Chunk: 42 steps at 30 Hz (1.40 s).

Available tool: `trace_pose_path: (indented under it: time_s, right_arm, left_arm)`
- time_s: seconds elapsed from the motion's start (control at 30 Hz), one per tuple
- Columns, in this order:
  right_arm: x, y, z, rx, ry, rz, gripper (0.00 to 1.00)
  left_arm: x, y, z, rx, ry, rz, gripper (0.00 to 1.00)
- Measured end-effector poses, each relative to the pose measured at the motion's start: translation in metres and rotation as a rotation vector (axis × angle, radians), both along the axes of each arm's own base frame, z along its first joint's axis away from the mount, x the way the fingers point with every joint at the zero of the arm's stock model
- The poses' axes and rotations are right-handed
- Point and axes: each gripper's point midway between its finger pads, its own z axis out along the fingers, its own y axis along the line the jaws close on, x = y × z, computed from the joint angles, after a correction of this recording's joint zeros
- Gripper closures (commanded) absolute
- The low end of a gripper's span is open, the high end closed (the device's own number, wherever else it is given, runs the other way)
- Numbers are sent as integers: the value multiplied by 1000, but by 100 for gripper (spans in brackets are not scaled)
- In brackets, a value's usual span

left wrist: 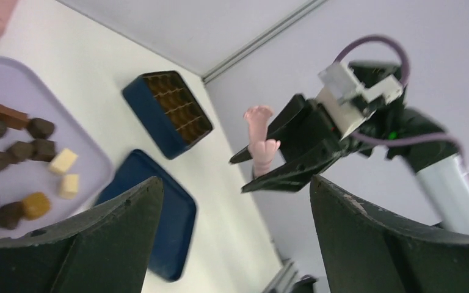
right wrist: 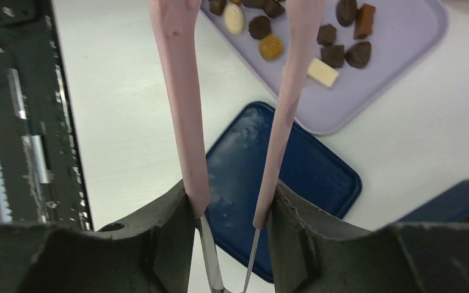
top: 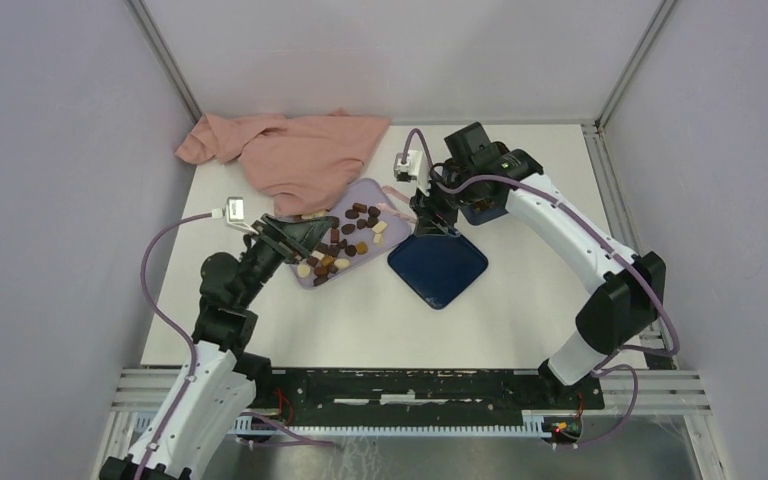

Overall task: Pack the chocolate
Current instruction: Adjust the clamp.

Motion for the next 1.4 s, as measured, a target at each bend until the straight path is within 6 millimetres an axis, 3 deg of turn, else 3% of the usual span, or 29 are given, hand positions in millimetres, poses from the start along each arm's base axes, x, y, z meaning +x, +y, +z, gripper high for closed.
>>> trace_pose_path:
  time_s: [0.17, 0.33, 0.47, 0.6, 0.87, 1.0, 1.1, 1.17, 1.4]
  right_arm:
    - [-17, 12, 7, 110, 58, 14, 53]
    - [-14, 16, 8, 169, 106, -23, 53]
    - [-10, 19, 10, 199, 116, -39, 53]
    - [-11, 21, 8, 209, 130, -42, 53]
    - [-12, 21, 5, 214, 147, -48, 53]
    - [-11, 23, 6, 222, 143, -49, 53]
    - [-12, 23, 5, 226, 151, -45, 53]
    - [-14, 24, 4, 227, 159, -45, 53]
    - [-15, 24, 0, 229, 170, -46, 53]
  left_arm:
    - [1, -16, 27, -152, 59, 19, 5]
    - [-1, -62, 38, -182, 124, -4, 5]
    - [12, -89, 21, -128, 216, 51, 6]
    - [28, -96, 1, -84, 302, 146, 8]
    - [51, -114, -13, -45, 367, 221, 13]
    - [59, -120, -23, -30, 393, 243, 28]
    - [65, -125, -24, -32, 399, 251, 30]
    - [69, -128, -22, -36, 401, 259, 37]
    - [78, -135, -17, -78, 418, 274, 75]
